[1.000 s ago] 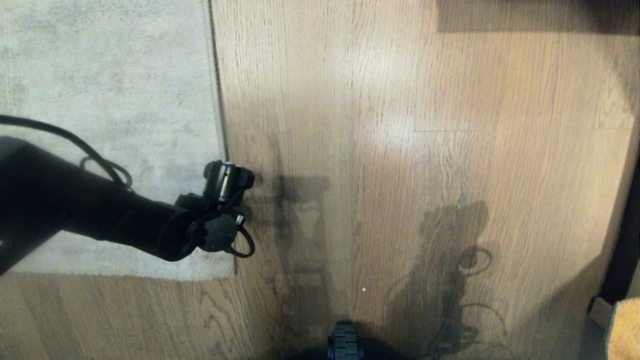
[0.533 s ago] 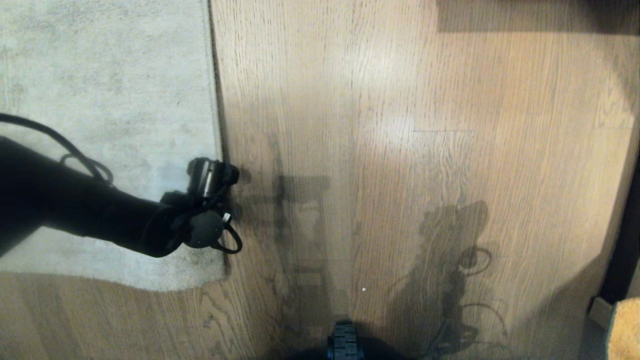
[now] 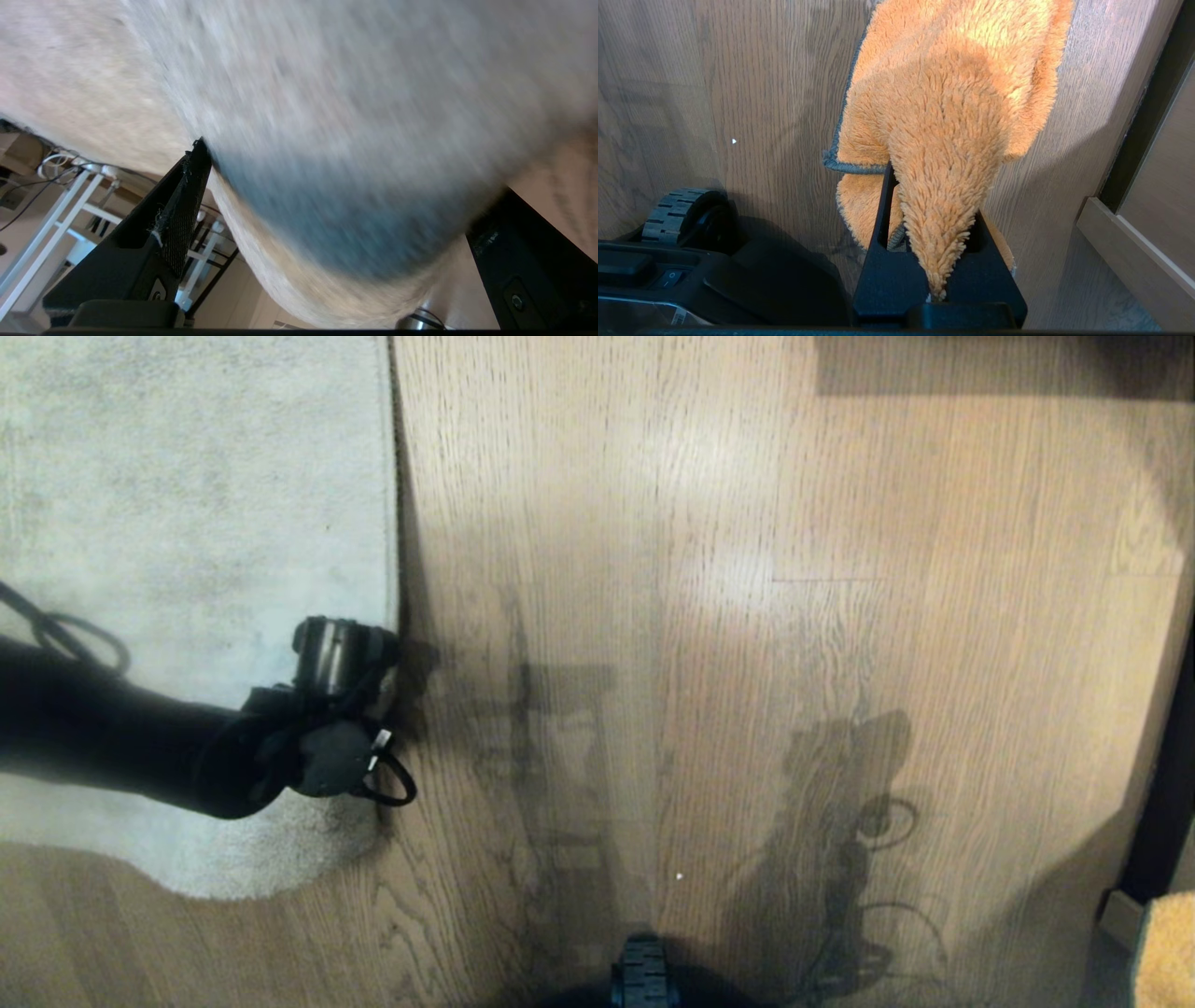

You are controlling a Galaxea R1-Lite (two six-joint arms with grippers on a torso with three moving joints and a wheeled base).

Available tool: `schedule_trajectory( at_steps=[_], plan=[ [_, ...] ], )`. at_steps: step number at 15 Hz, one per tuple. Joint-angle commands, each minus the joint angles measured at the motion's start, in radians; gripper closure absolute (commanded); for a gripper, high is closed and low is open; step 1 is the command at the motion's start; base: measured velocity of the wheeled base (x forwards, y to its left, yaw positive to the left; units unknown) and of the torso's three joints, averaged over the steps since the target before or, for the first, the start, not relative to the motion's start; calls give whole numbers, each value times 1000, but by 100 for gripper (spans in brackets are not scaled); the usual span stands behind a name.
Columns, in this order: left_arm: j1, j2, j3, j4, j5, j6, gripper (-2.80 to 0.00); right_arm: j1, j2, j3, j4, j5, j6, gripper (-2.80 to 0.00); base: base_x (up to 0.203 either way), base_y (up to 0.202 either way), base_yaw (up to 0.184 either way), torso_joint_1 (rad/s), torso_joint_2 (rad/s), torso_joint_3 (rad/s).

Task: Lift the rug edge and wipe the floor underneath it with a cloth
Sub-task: Lift up the carpet

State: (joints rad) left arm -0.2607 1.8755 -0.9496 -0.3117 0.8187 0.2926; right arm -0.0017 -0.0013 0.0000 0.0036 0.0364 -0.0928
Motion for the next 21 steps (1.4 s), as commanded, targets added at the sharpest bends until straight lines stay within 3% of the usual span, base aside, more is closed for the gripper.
schedule_trajectory(
  at_steps=[1,12,21],
  plan=[
    [21,-51,2,-6,7,14,-280,0,1,0,1,0,-1,0,0,0,0,0,0,0],
    [66,-116,-56,-8,5,40,-280,0,1,0,0,0,-1,0,0,0,0,0,0,0],
    [24,-108,-136,-7,5,68,-280,0,1,0,-1,0,-1,0,0,0,0,0,0,0]
  ],
)
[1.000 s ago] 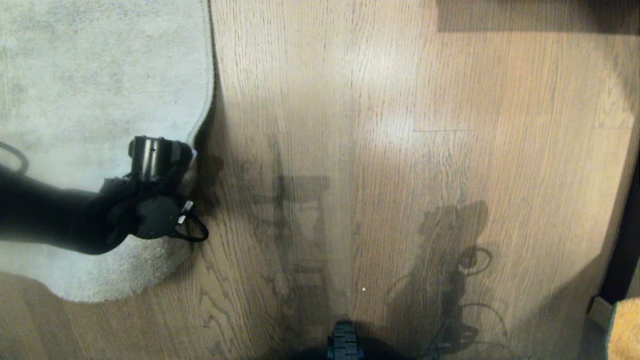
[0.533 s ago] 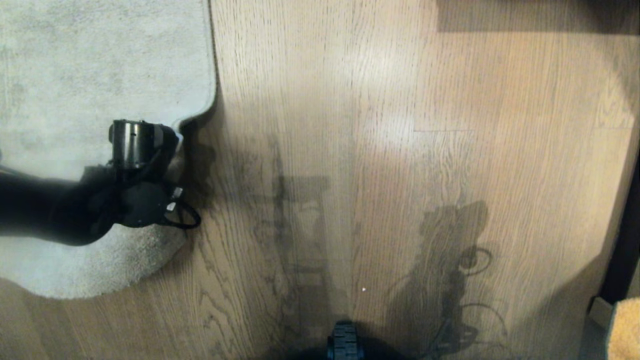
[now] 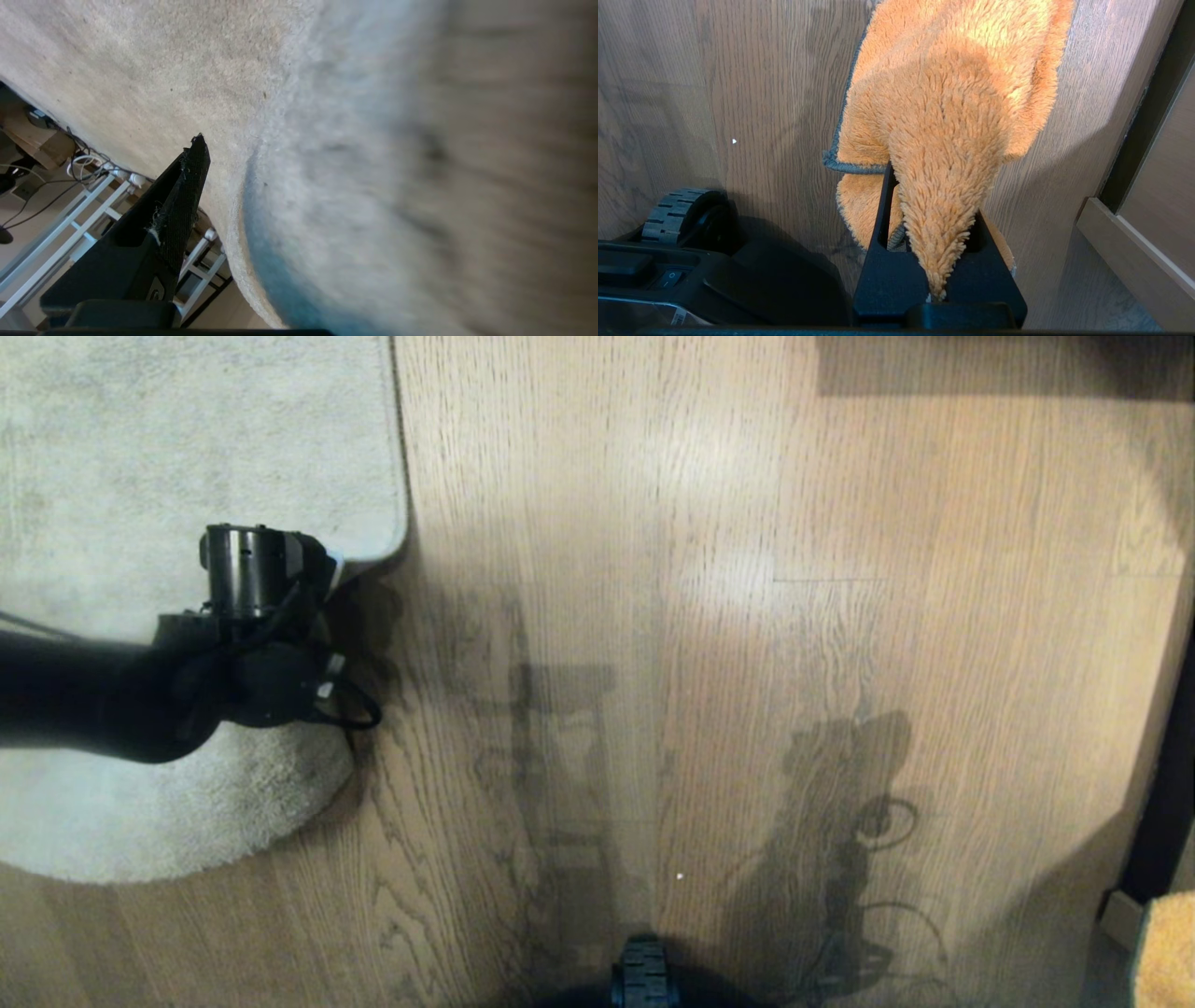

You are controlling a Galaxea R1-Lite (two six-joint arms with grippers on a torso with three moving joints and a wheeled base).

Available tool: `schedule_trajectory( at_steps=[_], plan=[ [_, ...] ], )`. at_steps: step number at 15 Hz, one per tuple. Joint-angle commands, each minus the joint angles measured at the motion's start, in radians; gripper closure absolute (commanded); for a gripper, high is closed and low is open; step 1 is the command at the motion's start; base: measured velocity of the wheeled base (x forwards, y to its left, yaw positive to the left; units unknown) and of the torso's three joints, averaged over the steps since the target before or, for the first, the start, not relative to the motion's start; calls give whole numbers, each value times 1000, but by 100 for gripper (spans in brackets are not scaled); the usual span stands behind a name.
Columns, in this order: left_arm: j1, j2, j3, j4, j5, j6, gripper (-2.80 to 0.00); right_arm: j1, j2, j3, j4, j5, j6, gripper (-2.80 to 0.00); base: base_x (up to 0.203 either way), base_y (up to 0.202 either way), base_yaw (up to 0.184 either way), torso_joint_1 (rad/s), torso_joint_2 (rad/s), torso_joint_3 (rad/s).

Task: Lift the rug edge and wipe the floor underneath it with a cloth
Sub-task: Lift up the carpet

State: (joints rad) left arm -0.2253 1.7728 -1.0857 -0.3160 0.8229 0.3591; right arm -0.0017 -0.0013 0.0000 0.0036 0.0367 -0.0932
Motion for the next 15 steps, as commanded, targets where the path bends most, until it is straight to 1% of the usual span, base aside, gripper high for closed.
schedule_trajectory(
  at_steps=[1,4,6,11,13,15],
  plan=[
    [-15,-7,-2,-4,1,1,-280,1,1,0,0,0,0,0,0,0,0,0,0,0],
    [-23,-13,-22,-3,2,4,-280,0,1,0,1,0,-2,0,0,0,0,0,0,0],
    [-23,-19,-34,-5,4,32,-280,0,1,0,-1,0,0,0,0,0,0,0,0,0],
    [-23,-33,-34,-3,4,45,-280,0,1,0,1,0,0,0,0,0,0,0,0,0],
    [-24,-40,-6,-3,4,45,-280,0,1,0,-1,0,0,0,0,0,0,0,0,0],
    [-34,-61,55,-4,6,42,-280,0,1,0,-1,0,0,0,0,0,0,0,0,0]
  ],
)
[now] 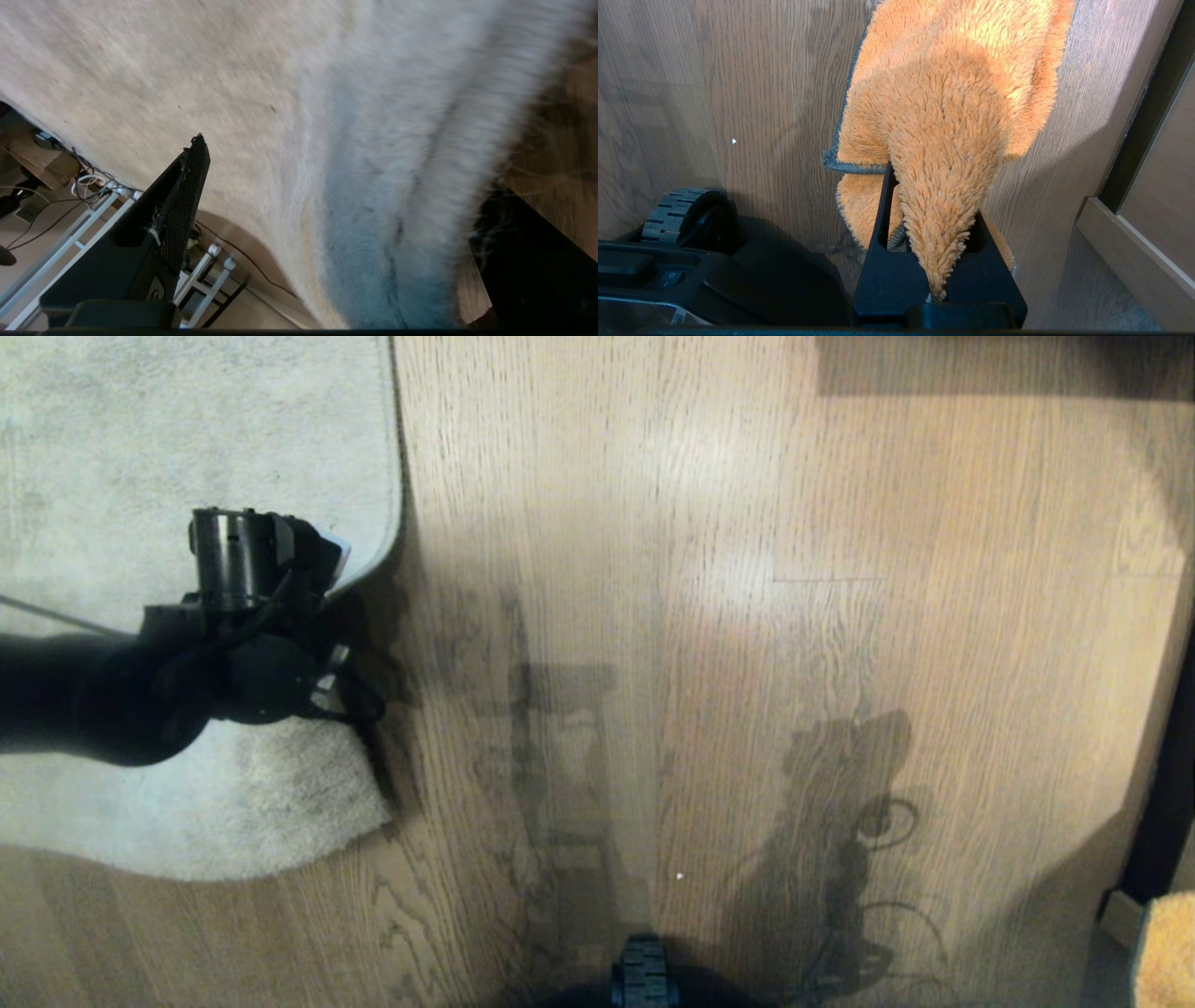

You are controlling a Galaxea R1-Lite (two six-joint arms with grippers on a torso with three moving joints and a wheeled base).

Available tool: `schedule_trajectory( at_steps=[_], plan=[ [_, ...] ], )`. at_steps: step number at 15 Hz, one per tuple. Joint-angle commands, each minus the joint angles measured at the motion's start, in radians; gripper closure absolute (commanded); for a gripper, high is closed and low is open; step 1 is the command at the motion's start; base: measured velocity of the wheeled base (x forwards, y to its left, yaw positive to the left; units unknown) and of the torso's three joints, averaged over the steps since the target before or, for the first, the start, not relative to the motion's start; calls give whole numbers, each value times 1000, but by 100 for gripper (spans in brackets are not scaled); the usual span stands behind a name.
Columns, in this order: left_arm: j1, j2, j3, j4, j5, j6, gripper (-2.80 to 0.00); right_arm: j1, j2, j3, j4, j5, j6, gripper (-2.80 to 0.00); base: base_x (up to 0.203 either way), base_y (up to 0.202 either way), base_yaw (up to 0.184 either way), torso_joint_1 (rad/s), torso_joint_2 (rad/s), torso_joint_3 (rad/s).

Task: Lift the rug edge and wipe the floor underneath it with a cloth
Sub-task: Lift up the carpet

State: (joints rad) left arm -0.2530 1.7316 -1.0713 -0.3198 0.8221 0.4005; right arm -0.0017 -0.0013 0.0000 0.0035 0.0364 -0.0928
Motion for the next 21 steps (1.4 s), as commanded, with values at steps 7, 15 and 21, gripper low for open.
schedule_trajectory(
  at_steps=[7,15,21],
  plan=[
    [-18,-69,309,-151,6,0,-280,0,1,0,0,0,-2,0,0,0,0,0,0,0],
    [-13,-48,540,-370,3,-9,-280,0,1,0,0,0,-1,0,0,0,0,0,0,0],
    [17,7,617,-529,8,-9,-280,0,1,0,0,0,-1,0,0,0,0,0,0,0]
  ],
)
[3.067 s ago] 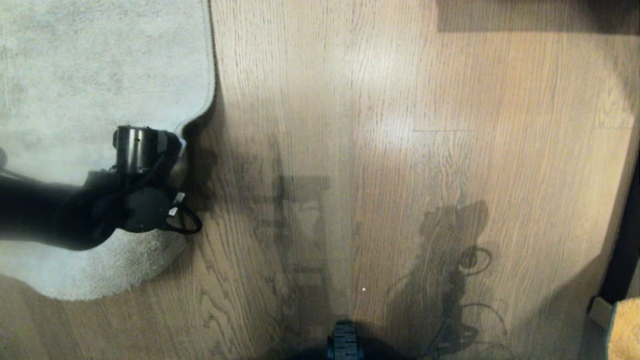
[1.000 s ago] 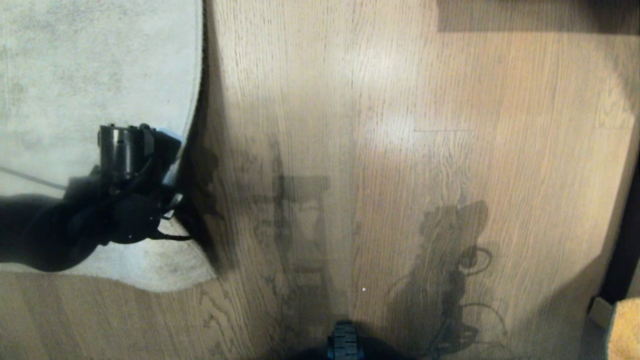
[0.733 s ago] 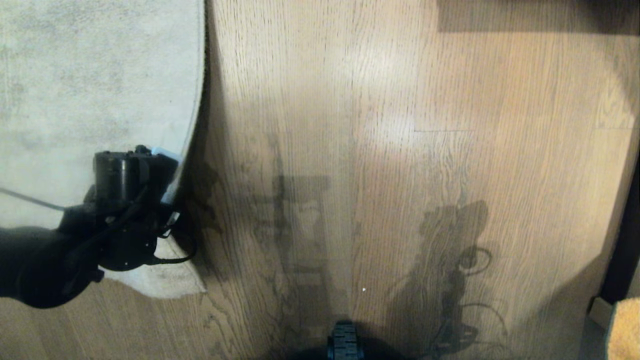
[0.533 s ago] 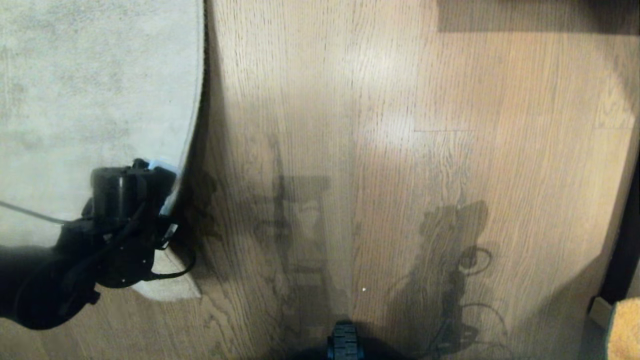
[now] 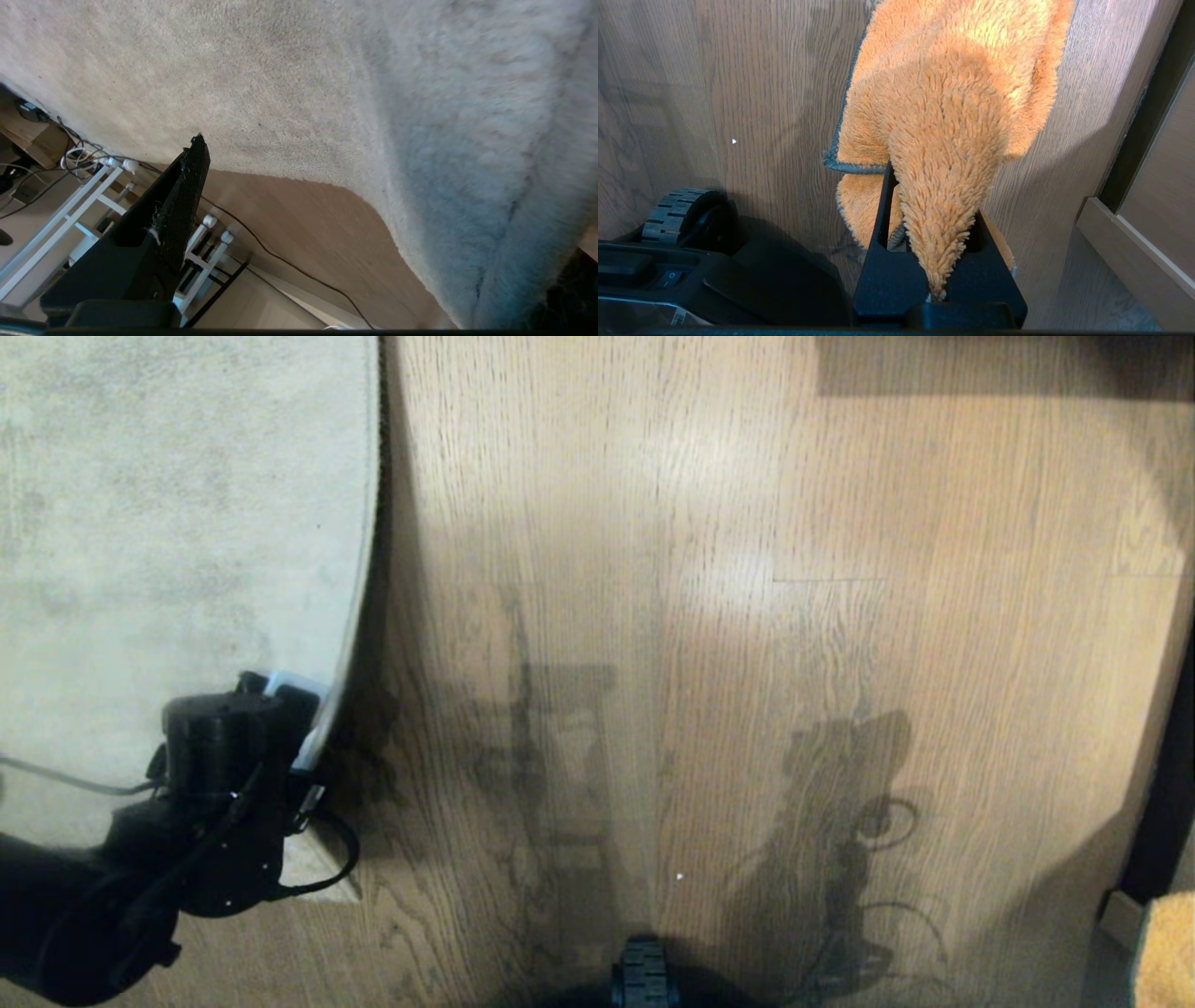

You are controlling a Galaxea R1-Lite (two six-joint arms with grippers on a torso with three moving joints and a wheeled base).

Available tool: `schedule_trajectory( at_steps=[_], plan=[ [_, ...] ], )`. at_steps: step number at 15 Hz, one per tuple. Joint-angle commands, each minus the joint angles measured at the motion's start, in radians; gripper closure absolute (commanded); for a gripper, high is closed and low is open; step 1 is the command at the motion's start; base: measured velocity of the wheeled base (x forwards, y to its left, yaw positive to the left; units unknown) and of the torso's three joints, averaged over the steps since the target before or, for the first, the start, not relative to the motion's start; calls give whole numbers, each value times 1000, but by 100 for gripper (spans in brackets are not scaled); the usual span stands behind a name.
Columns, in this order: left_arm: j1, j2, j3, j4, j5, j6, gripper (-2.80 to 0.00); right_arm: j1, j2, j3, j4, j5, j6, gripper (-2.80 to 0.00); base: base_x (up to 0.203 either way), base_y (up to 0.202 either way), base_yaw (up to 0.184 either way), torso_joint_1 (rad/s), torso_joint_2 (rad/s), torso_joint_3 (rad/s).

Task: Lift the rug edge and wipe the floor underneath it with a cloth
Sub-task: Lift up the carpet

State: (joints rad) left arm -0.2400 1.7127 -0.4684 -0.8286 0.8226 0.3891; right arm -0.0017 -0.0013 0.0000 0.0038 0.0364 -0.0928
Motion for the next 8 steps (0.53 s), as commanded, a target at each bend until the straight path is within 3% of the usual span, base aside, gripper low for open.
schedule_trajectory(
  at_steps=[1,2,3,8],
  plan=[
    [12,27,26,-32,7,3,-280,0,1,0,-1,0,-1,0,0,0,0,0,0,0],
    [15,26,37,-36,6,2,-56,0,1,0,-1,0,-1,0,0,0,0,0,0,0],
    [16,27,41,-37,6,0,0,0,1,0,-1,0,-1,0,0,0,0,0,0,0],
    [15,19,37,-38,-2,-2,0,0,1,0,-1,0,-1,0,0,0,0,0,0,0]
  ],
)
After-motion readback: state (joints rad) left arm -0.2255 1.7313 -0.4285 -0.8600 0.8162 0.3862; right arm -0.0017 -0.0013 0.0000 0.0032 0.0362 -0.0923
